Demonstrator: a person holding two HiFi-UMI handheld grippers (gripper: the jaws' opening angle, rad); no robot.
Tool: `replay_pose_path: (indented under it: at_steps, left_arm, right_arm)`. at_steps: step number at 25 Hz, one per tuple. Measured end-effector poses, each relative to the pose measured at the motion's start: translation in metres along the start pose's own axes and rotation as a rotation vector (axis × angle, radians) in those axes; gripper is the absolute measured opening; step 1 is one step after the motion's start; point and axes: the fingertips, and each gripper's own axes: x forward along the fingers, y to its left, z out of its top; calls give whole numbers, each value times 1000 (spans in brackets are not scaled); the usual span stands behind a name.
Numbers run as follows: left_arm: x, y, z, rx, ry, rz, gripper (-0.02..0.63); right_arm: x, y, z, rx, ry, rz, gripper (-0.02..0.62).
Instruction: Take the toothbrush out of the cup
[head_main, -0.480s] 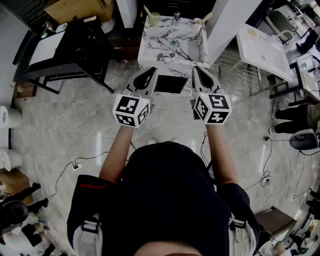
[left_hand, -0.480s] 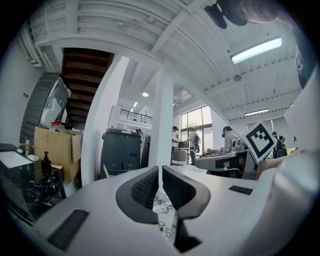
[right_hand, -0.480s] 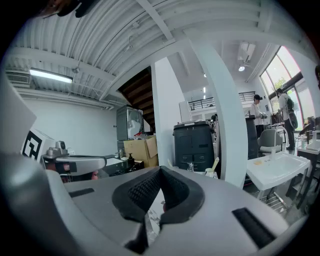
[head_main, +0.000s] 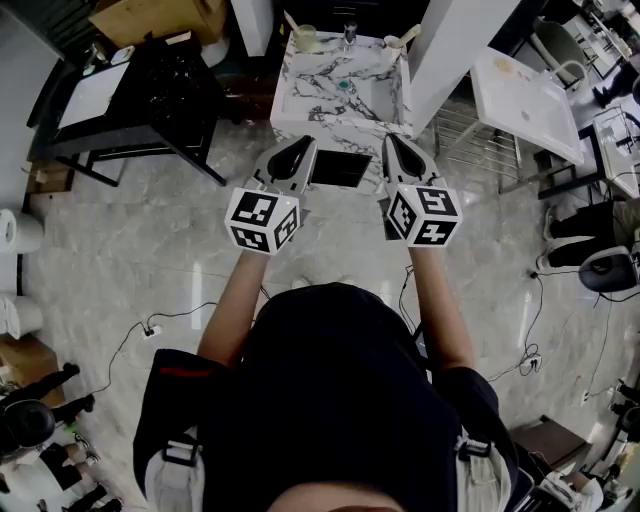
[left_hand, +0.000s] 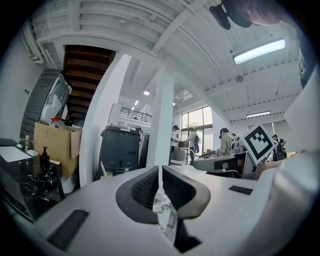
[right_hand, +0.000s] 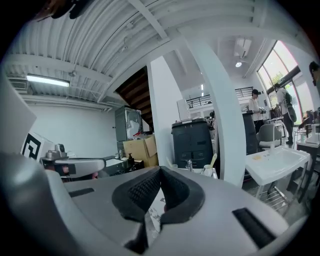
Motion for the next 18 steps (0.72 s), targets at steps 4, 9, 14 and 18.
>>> replay_pose_path:
  at_steps: [4, 9, 14, 18]
  left_arm:
    - [4, -10, 0, -16, -1, -5, 32]
    - [11, -27, -5, -27, 3, -5, 32]
    - [15, -41, -15, -44, 13, 4, 32]
    - [17, -49, -24, -61, 25, 15, 32]
  right_arm:
    - [-6, -10, -1, 10, 2, 4, 34]
    - [-17, -25, -4, 19, -5, 12, 34]
    - [-20, -43, -11, 29, -1, 17, 34]
    - [-27, -47, -17, 30, 4, 42, 34]
